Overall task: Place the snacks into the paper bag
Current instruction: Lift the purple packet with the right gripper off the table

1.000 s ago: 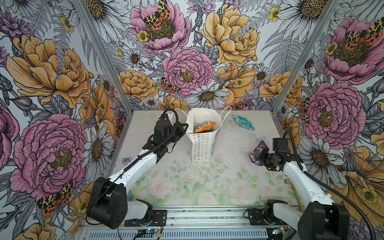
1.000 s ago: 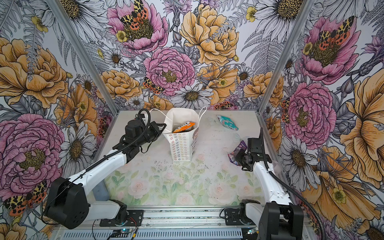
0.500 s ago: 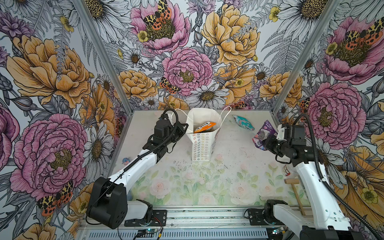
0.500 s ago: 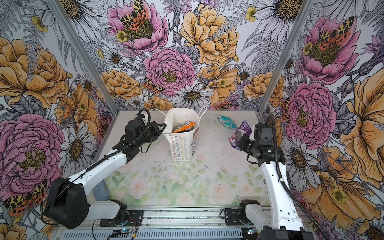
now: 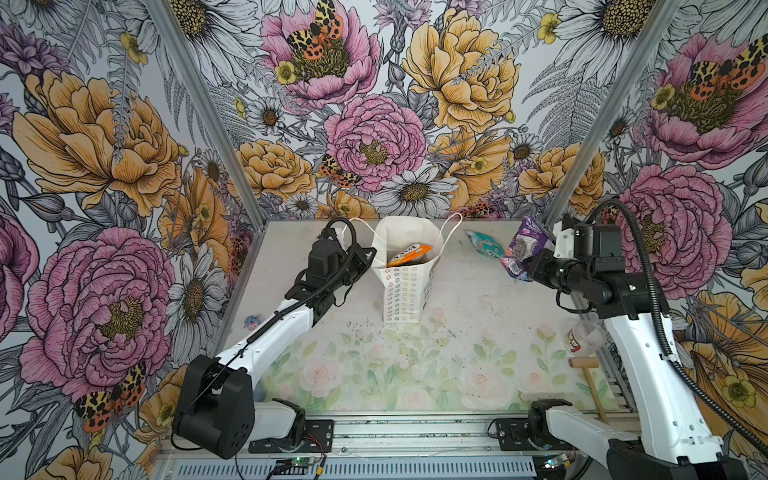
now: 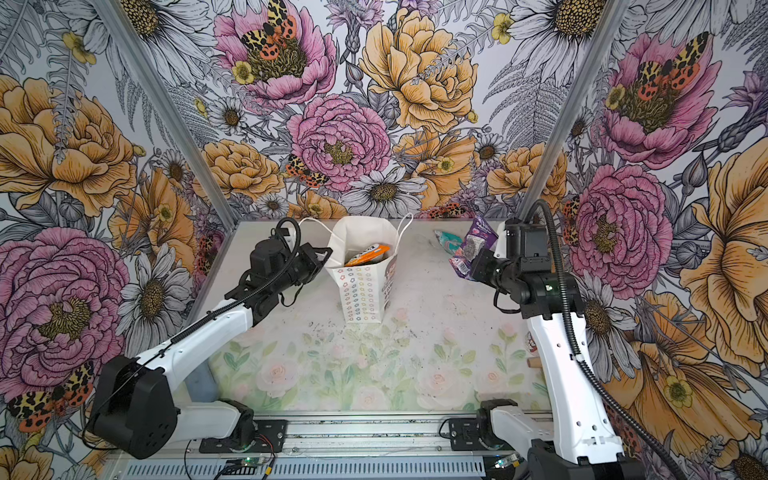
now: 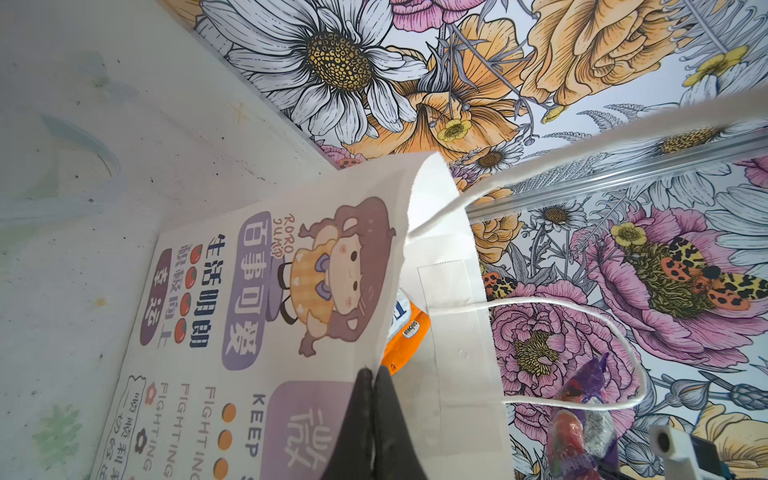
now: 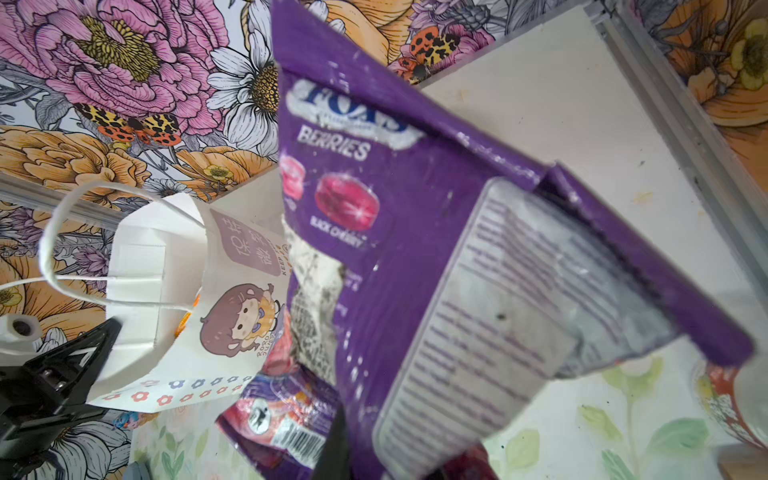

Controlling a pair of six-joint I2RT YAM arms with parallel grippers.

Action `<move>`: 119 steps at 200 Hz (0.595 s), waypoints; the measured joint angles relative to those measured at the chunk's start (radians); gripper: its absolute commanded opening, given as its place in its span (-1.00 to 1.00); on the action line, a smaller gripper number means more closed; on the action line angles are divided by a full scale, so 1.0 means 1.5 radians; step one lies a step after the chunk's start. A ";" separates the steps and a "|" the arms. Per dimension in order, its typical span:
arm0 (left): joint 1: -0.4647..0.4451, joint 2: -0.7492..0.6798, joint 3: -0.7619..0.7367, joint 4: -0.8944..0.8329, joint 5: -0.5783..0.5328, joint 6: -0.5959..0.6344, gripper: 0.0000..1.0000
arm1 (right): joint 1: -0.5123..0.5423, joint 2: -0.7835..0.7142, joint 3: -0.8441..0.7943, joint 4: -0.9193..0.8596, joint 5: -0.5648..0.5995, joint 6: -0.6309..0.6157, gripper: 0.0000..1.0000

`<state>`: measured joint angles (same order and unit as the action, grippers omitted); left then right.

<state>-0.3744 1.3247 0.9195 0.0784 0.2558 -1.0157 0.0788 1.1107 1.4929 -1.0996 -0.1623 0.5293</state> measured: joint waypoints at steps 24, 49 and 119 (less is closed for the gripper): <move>0.000 -0.002 0.000 -0.002 0.000 0.000 -1.00 | 0.041 0.025 0.072 -0.012 0.020 -0.001 -1.00; 0.000 -0.002 0.000 -0.002 0.000 0.000 -1.00 | 0.098 0.062 0.156 -0.022 0.048 -0.004 -1.00; 0.000 -0.002 0.000 -0.002 0.000 0.000 -1.00 | 0.260 0.238 0.389 -0.035 0.117 -0.023 -1.00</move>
<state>-0.3744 1.3220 0.9195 0.0750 0.2558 -1.0157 0.4690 1.4681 2.0758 -1.1526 0.0128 0.4950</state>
